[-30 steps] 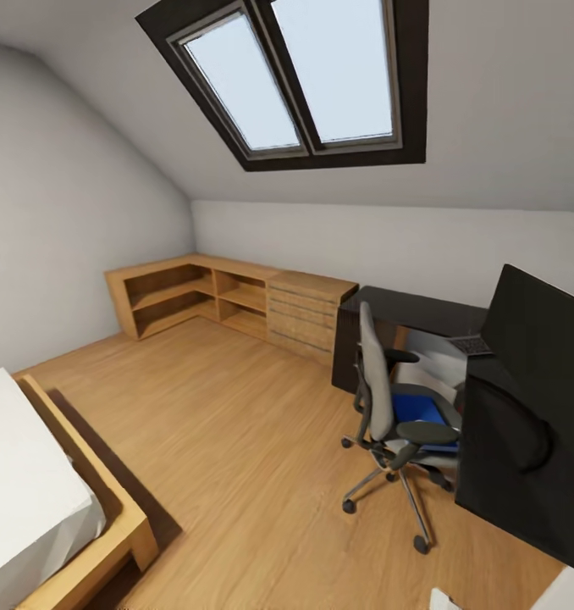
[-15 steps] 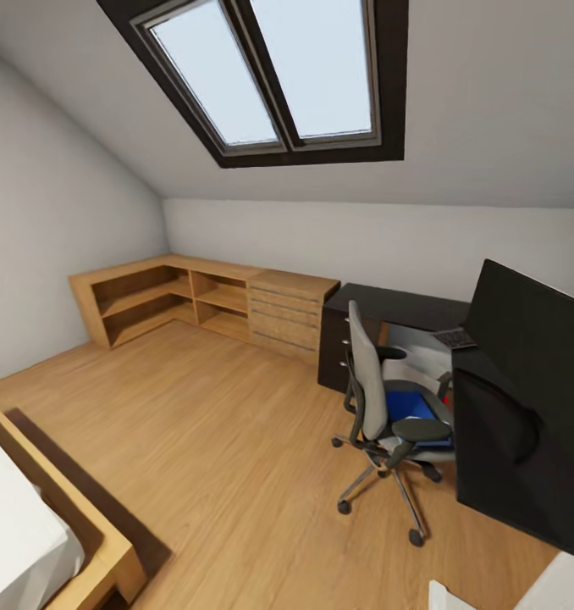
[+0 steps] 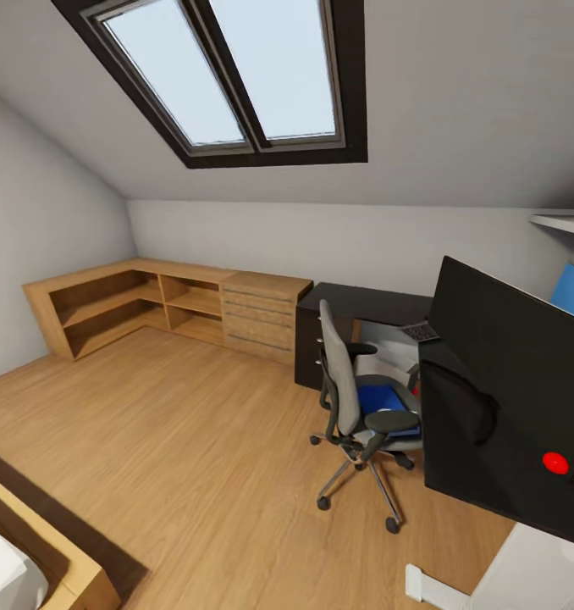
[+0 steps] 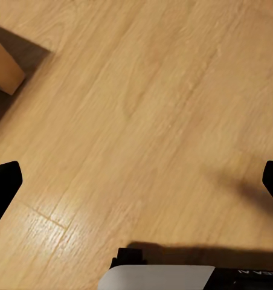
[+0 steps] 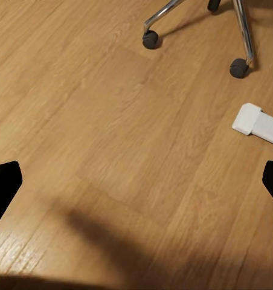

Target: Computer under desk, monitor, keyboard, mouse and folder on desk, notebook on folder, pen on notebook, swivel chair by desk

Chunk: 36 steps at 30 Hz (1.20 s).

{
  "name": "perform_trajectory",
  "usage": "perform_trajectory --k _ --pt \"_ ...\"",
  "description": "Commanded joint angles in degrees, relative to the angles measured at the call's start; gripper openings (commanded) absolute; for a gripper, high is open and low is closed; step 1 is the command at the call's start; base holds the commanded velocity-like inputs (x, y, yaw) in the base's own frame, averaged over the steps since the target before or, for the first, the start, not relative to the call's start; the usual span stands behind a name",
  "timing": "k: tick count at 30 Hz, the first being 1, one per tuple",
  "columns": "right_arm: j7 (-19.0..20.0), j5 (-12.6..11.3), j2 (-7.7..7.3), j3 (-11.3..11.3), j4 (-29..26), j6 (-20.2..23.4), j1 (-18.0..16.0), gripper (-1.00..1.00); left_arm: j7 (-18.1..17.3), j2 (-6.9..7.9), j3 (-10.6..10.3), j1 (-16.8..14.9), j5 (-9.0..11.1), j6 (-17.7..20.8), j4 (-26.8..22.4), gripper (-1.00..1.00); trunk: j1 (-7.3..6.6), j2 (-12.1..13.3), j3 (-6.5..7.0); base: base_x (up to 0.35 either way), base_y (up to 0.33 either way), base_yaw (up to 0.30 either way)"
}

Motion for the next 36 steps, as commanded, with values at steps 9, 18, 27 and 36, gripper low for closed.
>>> perform_trajectory --k 9,18,27,36 --pt "-0.08 -0.04 0.23 -0.47 -0.21 -0.03 -0.05 1.0 0.06 0.08 0.08 0.01 0.44 -0.09 -0.06 1.0 0.01 -0.04 -0.26 0.0 0.0 -0.017" --pt "-0.04 0.12 -0.26 -0.66 -0.53 -0.09 -0.05 1.0 0.13 0.1 0.12 0.01 0.53 0.0 -0.06 1.0 0.01 -0.04 -1.01 0.0 0.043 -0.119" --pt "0.01 0.11 -0.88 -0.66 -0.44 -0.14 -0.03 1.0 0.13 -0.21 0.09 0.01 0.59 -0.1 -0.11 1.0 0.01 -0.04 -1.15 0.0 0.128 -0.277" --pt "0.08 0.25 -0.85 -0.54 -0.16 -1.65 -0.04 1.0 0.27 -0.6 -0.08 0.01 0.77 -0.1 -0.15 1.0 0.23 -0.44 -1.33 0.0 0.004 -0.299"
